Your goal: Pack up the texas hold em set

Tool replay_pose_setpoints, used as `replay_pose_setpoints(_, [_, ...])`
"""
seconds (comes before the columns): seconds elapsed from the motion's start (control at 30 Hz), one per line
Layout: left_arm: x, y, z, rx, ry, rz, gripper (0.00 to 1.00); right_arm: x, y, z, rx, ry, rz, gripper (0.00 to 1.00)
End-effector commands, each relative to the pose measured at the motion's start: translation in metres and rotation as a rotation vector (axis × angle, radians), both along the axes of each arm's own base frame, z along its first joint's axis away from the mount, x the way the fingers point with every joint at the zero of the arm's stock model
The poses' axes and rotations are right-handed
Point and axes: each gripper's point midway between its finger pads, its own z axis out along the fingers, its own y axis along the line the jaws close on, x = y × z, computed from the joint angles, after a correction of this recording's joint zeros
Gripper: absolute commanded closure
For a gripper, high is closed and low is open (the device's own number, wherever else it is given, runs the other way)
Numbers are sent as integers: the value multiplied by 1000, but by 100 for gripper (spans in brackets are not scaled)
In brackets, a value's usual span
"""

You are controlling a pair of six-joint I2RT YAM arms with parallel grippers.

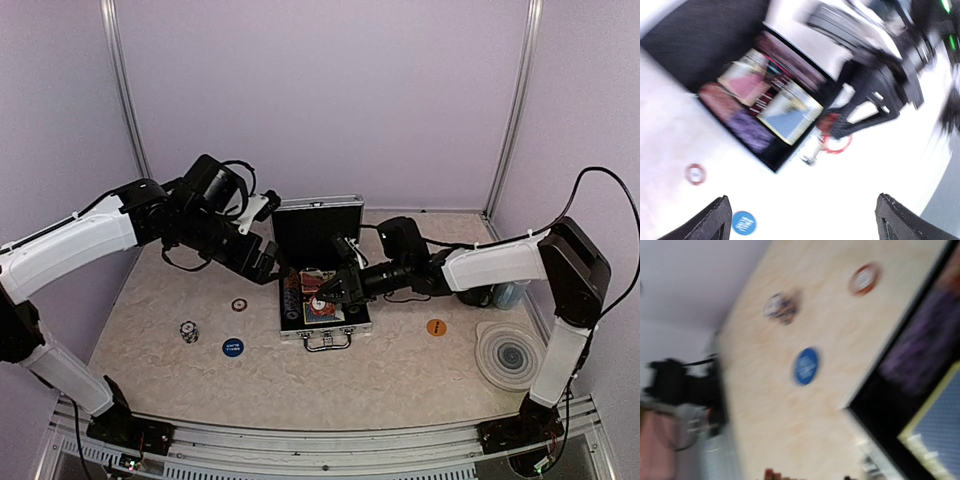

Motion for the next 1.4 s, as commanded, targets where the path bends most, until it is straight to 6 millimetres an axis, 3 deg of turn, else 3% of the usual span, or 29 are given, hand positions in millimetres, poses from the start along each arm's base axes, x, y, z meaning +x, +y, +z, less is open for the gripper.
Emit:
replay_pose_setpoints(0.0, [32, 37, 16, -114, -27, 175, 1, 25, -17, 0, -173, -269, -42, 100])
replay_pose_setpoints(0.17, [56, 76, -5, -80, -25, 332, 1, 41, -23, 11, -237, -441, -53, 100])
replay_pose_setpoints(0.43, [73, 109, -40, -76, 4, 437, 1, 50, -20, 37, -277, -717, -20, 100])
replay_pose_setpoints(0.63, [83, 127, -67, -77, 40, 484, 1, 47, -2, 44, -348, -928, 49, 100])
replay_pose_setpoints(1.03, [88, 141, -108, -68, 77, 508, 1, 28, 52, 26, -440, -1216, 242, 100])
replay_pose_setpoints(1.37, [89, 151, -123, -87, 110, 537, 1, 16, 74, -4, -483, -1299, 376, 100])
